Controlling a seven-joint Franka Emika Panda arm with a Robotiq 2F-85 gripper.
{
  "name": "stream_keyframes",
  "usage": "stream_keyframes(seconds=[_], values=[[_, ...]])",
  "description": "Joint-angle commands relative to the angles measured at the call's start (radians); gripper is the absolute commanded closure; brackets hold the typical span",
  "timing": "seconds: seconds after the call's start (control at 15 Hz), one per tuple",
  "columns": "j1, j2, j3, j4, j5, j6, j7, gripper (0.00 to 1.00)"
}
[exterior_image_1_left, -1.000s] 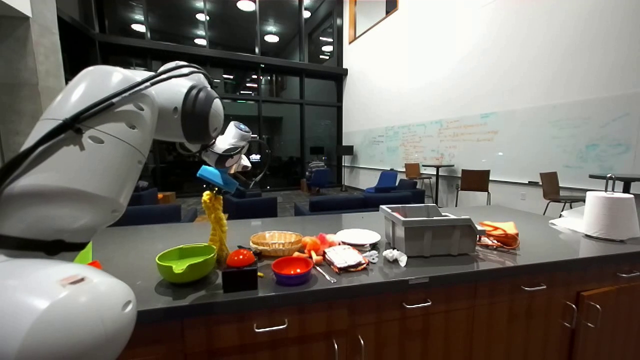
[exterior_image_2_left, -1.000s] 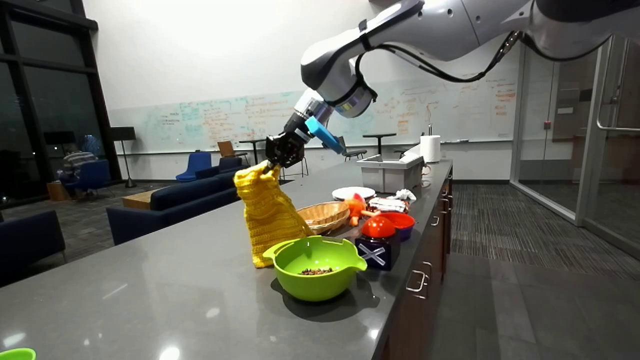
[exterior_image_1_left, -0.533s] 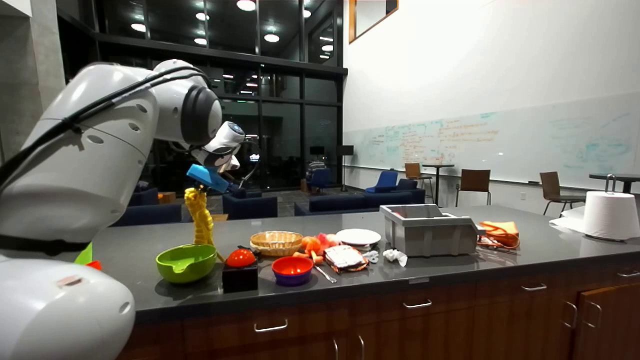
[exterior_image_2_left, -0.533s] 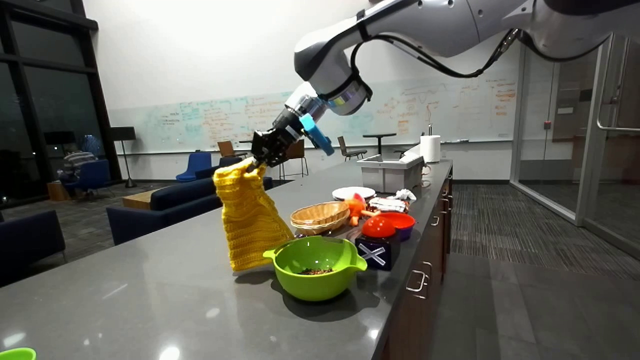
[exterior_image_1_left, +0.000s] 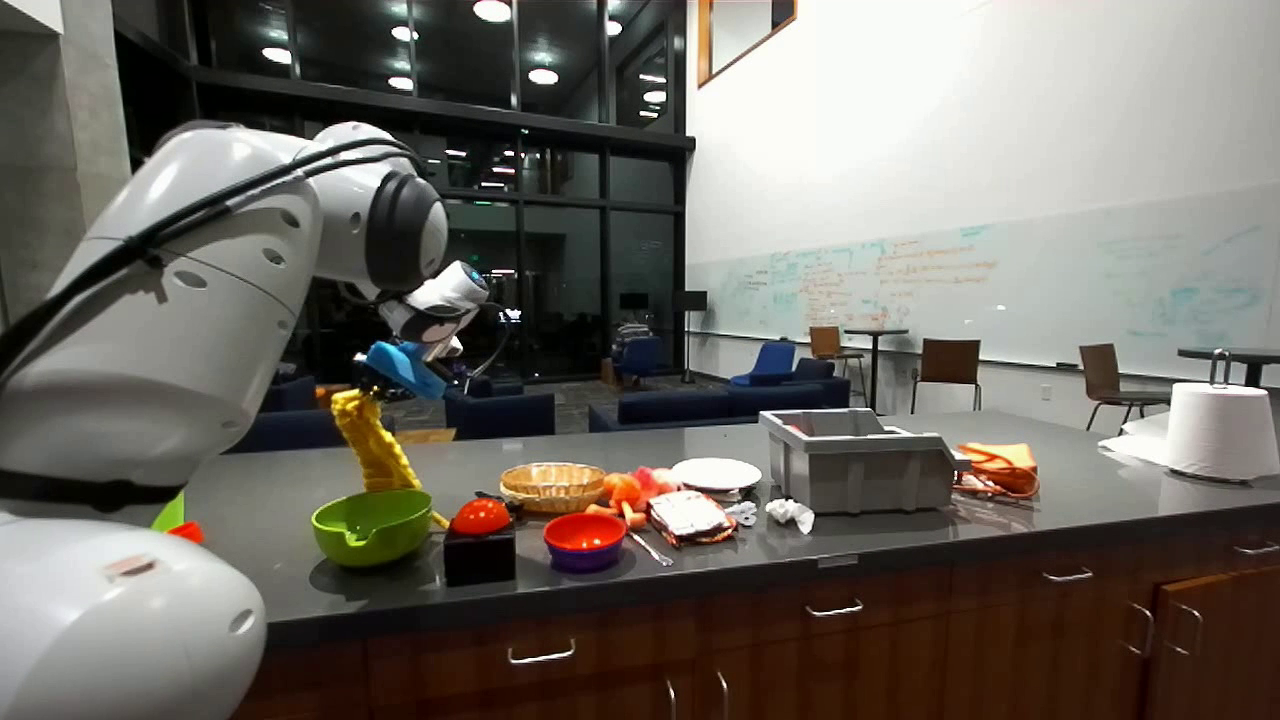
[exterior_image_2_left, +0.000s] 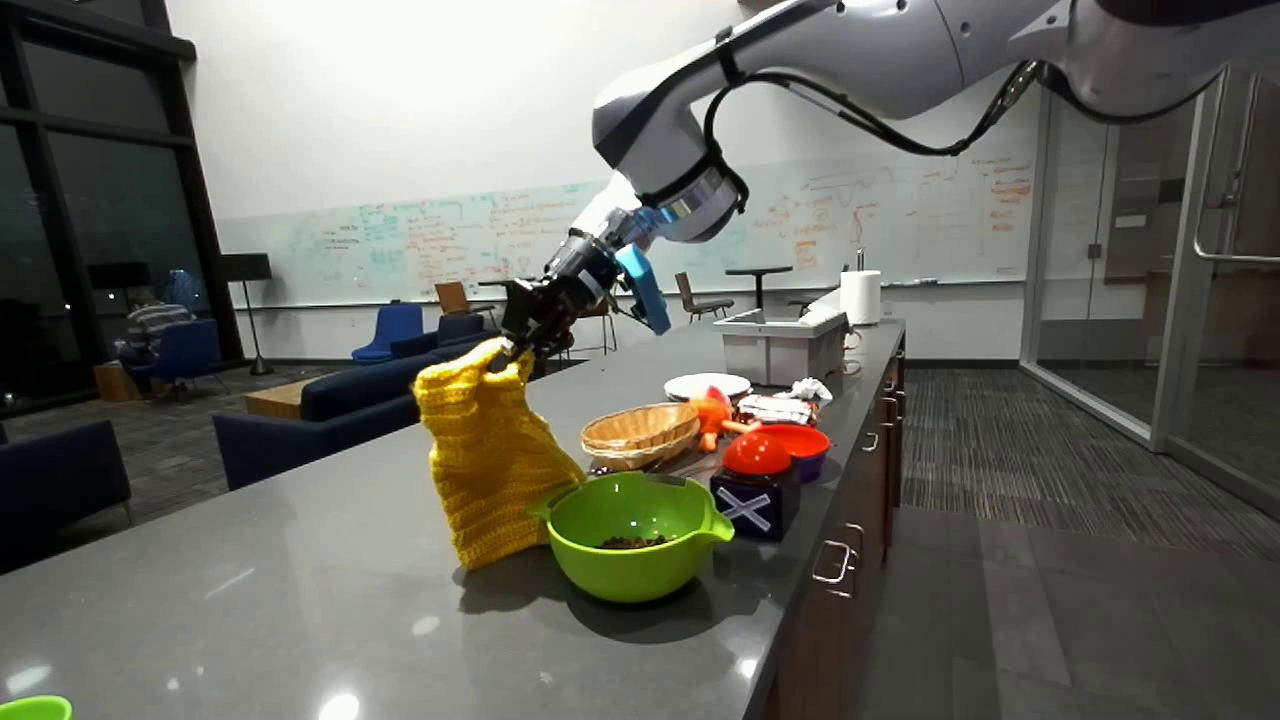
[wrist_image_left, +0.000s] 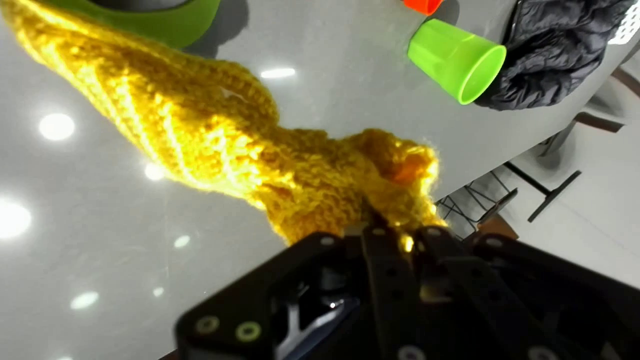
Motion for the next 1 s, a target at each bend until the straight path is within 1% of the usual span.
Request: stream_keyframes(seconds=[0.0, 0.47, 0.93], values=[[0.028, -0.056, -0.016, -0.032, 0.039, -0.085, -0.053, 0.98], [0.095, -0.067, -0.027, -0.051, 0.040, -0.224, -0.089, 0.98], [0.114, -0.075, -0.040, -0.068, 0.068, -0.351, -0.129, 0.98]])
